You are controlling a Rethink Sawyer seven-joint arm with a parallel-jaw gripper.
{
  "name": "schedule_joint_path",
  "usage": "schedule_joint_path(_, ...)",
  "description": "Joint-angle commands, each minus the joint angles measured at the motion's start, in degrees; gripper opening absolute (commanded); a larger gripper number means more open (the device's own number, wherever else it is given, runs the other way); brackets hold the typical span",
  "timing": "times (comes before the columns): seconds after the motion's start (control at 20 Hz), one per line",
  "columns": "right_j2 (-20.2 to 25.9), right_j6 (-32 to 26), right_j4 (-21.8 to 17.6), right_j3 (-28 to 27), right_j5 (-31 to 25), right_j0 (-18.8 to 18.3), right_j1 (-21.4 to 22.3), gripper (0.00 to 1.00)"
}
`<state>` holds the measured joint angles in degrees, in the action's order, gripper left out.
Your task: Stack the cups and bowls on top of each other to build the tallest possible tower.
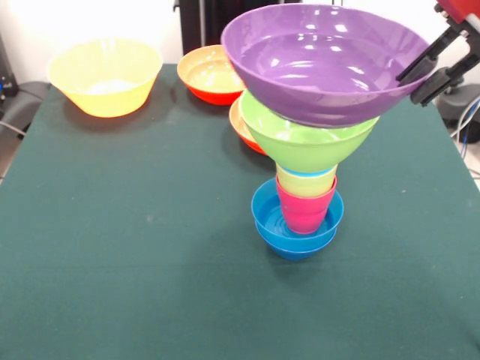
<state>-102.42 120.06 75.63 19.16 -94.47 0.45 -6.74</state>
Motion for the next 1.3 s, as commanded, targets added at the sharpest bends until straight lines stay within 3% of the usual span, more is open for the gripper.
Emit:
schedule_joint_path(0.05,6.8,11.4,-6.7,5.6,2.0,3.4,-0.1,0.0)
schedule_joint_path(0.7,13.0,9.0,-8.9,9.5,4.8,5.2,-0.2,0.0)
schedule_joint_path(1.3,17.2,6.9,-10.1,8.3,5.6,3.5,0.6,0.0)
